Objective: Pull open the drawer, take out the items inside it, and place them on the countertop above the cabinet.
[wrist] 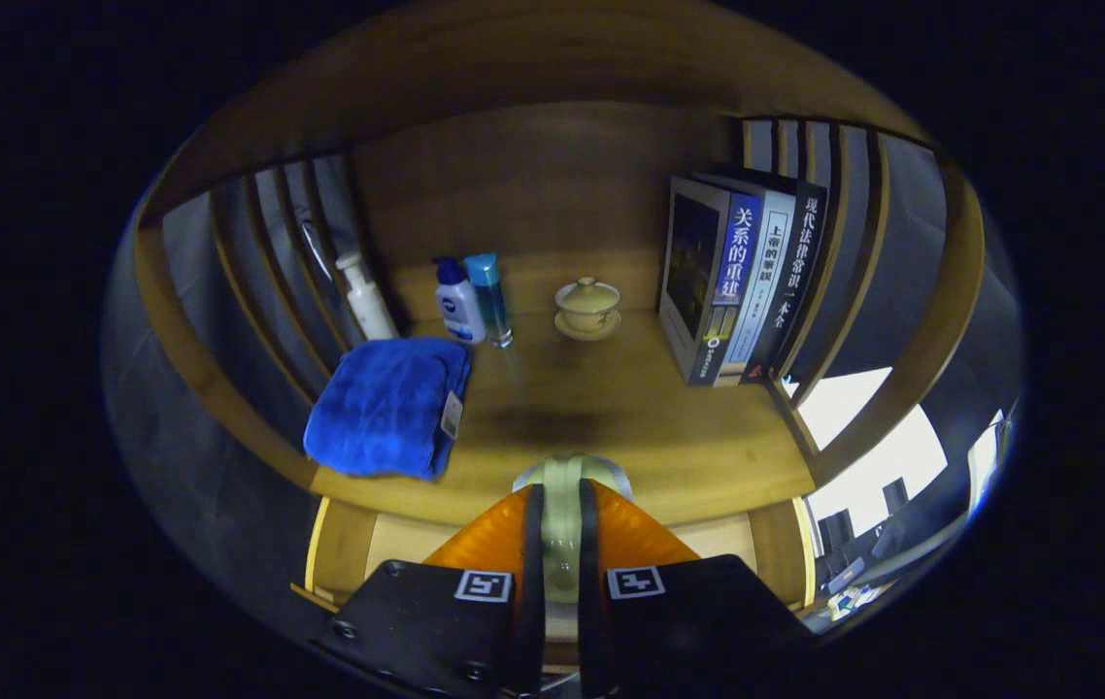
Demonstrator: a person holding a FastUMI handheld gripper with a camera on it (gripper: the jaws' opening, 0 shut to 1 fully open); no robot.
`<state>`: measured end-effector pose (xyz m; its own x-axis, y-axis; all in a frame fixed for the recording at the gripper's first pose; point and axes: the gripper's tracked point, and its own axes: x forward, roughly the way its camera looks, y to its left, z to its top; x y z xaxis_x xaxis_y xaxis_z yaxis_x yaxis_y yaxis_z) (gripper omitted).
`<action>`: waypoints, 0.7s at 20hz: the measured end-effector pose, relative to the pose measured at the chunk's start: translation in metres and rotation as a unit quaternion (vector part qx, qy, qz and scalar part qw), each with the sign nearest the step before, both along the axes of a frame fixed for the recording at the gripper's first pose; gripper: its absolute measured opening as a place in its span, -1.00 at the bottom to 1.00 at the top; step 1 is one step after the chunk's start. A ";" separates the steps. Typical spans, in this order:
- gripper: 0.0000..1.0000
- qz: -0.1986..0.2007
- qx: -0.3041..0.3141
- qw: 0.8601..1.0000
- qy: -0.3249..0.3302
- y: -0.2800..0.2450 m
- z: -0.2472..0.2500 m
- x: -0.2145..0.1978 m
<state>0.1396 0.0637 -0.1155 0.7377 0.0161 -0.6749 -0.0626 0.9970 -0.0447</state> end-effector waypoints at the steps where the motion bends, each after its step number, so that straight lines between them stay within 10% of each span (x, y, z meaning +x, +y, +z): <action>1: -0.56 -0.006 0.003 1.000 -0.006 -0.002 -0.002 0.011; 14: -0.55 -0.030 -0.017 0.997 -0.062 -0.004 -0.048 0.111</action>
